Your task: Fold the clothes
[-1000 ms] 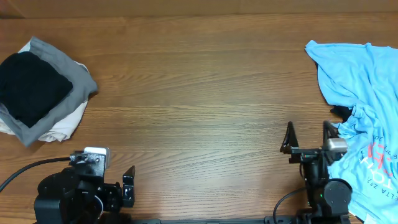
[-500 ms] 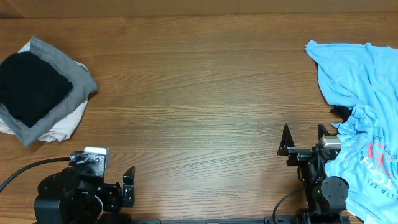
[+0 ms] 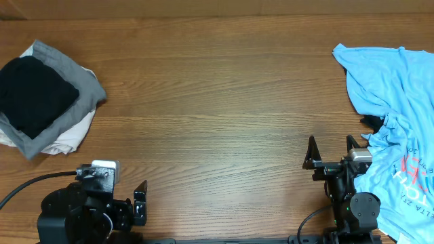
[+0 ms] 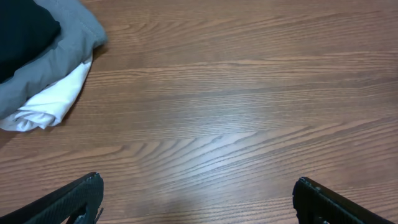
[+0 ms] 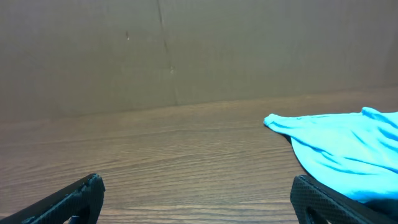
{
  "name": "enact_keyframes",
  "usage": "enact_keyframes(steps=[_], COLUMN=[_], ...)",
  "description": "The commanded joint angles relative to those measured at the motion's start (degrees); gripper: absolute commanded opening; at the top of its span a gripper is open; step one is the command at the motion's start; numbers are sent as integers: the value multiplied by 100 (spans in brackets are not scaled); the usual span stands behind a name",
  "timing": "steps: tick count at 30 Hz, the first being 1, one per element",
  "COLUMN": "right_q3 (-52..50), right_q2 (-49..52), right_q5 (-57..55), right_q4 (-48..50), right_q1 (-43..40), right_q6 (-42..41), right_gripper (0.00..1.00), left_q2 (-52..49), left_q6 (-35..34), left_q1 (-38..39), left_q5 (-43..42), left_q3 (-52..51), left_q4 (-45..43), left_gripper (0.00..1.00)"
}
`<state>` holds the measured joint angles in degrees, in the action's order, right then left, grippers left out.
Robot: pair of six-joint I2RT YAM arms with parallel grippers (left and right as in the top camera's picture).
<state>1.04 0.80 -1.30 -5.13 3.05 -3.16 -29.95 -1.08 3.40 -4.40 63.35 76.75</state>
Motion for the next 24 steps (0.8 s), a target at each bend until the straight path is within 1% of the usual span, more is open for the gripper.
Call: enact_keyframes(steps=[1,5,7,10,12,16,19,24], right_q3=[-57,-57,-57,-57,-57,-57,-57,-57], right_q2=[-63,-63,-63,-63,-63,-63,-63,-63], right_q5=[33,33,33,35,33,33,33,33], right_q4=[35,35,35,35,35,35,35,35], right_q1=[24,24,24,24,24,24,24,24], right_q6=[20,20,20,20,20,20,20,20], right_gripper=[100,100,100,100,100,100,100,100], left_q2=[37,39,79,234,444,1082,1499,2389], left_q6=[111,111,247,348,439,476,474,474], left_q1=[-11,-11,-13,-15,-15,-15,-15,-9], left_q5=[37,59,116,144,142,142,142,142], left_q3=[2,2,2,-195,-511,-1585,-2280,-3644], left_q4=[-11,33,22,-354,-710,-1580,-2020,-3025], left_gripper=[100,100,100,100,100,100,100,100])
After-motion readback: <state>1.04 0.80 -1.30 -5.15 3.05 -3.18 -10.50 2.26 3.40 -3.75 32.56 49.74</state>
